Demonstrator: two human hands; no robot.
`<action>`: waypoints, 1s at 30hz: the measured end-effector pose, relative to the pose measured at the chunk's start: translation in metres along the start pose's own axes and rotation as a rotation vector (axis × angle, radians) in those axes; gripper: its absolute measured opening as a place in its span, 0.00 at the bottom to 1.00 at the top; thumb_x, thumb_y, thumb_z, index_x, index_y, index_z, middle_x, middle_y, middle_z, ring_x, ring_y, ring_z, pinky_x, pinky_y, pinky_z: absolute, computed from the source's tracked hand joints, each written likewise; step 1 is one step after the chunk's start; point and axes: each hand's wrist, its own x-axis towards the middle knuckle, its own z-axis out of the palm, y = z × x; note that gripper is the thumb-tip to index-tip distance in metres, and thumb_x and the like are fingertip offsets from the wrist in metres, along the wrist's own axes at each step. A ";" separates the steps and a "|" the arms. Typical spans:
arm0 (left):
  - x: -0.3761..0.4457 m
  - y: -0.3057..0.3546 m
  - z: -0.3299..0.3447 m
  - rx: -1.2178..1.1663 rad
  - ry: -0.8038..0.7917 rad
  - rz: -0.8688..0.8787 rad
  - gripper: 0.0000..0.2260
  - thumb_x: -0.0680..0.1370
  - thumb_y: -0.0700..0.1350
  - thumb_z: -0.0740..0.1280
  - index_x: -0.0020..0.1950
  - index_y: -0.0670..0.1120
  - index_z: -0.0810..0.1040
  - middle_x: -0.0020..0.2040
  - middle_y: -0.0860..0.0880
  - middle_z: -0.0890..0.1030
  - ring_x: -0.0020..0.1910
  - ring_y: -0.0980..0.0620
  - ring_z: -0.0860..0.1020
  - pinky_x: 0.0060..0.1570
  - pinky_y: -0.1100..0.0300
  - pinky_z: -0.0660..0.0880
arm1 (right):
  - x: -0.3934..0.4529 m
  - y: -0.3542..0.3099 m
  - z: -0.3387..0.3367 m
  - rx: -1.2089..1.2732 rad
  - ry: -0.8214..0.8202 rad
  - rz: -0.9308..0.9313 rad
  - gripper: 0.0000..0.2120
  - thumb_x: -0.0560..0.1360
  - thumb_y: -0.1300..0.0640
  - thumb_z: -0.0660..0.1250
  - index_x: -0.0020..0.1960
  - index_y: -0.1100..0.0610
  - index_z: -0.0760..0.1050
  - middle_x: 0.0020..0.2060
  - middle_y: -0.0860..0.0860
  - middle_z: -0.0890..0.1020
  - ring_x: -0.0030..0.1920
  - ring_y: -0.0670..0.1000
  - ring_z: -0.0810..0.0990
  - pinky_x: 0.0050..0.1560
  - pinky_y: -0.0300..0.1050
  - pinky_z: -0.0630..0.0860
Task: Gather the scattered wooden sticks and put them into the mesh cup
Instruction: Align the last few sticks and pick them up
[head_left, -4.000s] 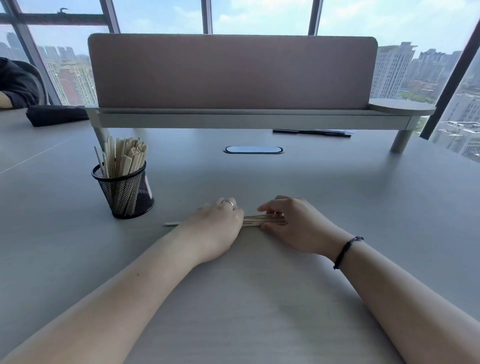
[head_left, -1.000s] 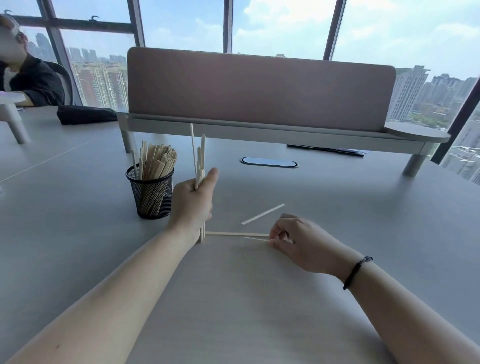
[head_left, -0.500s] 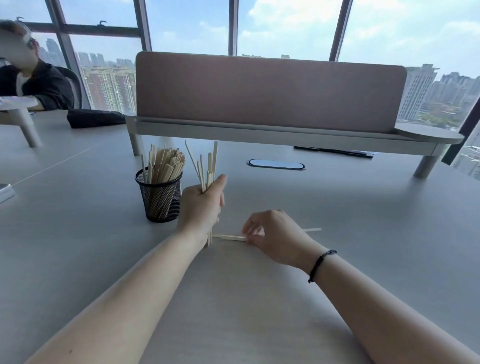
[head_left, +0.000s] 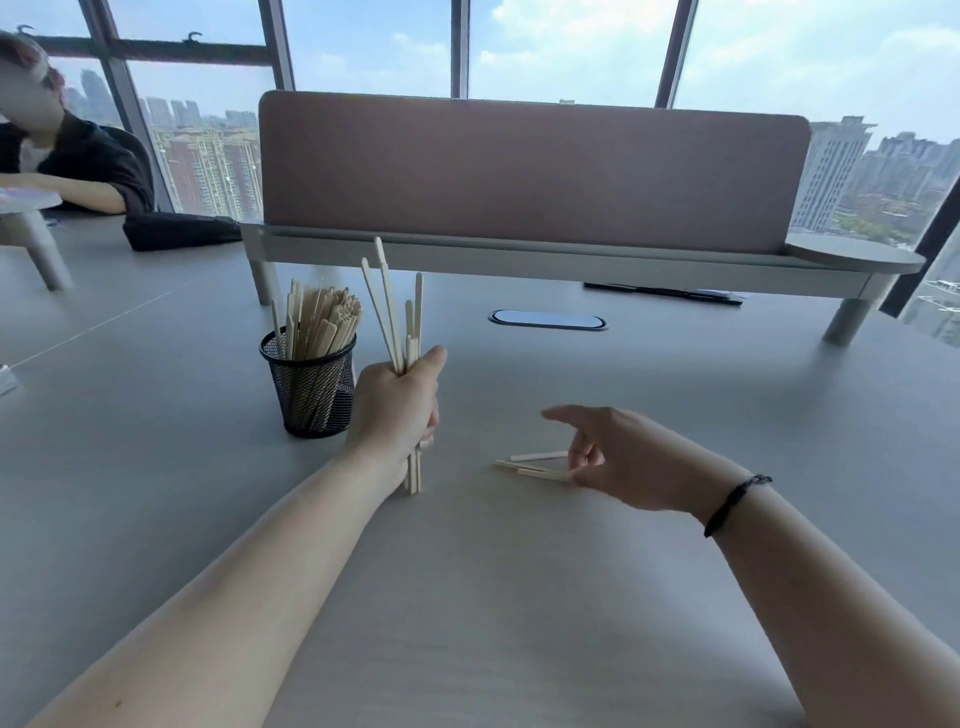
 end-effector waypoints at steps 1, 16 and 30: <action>0.000 0.000 0.000 0.000 -0.020 -0.027 0.26 0.79 0.50 0.68 0.23 0.48 0.63 0.21 0.48 0.62 0.19 0.51 0.59 0.23 0.64 0.58 | -0.001 0.008 -0.003 0.010 0.005 0.019 0.32 0.75 0.56 0.71 0.76 0.45 0.65 0.40 0.40 0.81 0.43 0.37 0.76 0.51 0.40 0.73; -0.003 -0.001 0.001 0.086 -0.135 -0.084 0.22 0.78 0.49 0.70 0.28 0.47 0.65 0.24 0.49 0.65 0.20 0.52 0.60 0.24 0.64 0.56 | 0.002 0.016 0.003 -0.129 0.054 -0.009 0.04 0.78 0.53 0.68 0.49 0.48 0.81 0.50 0.47 0.76 0.52 0.48 0.76 0.55 0.44 0.73; -0.005 0.001 0.002 -0.013 -0.084 0.124 0.23 0.80 0.46 0.68 0.30 0.47 0.61 0.21 0.51 0.60 0.19 0.52 0.58 0.24 0.63 0.55 | 0.000 0.012 0.009 -0.306 0.004 0.030 0.10 0.82 0.48 0.57 0.57 0.49 0.75 0.57 0.48 0.75 0.61 0.52 0.73 0.62 0.49 0.66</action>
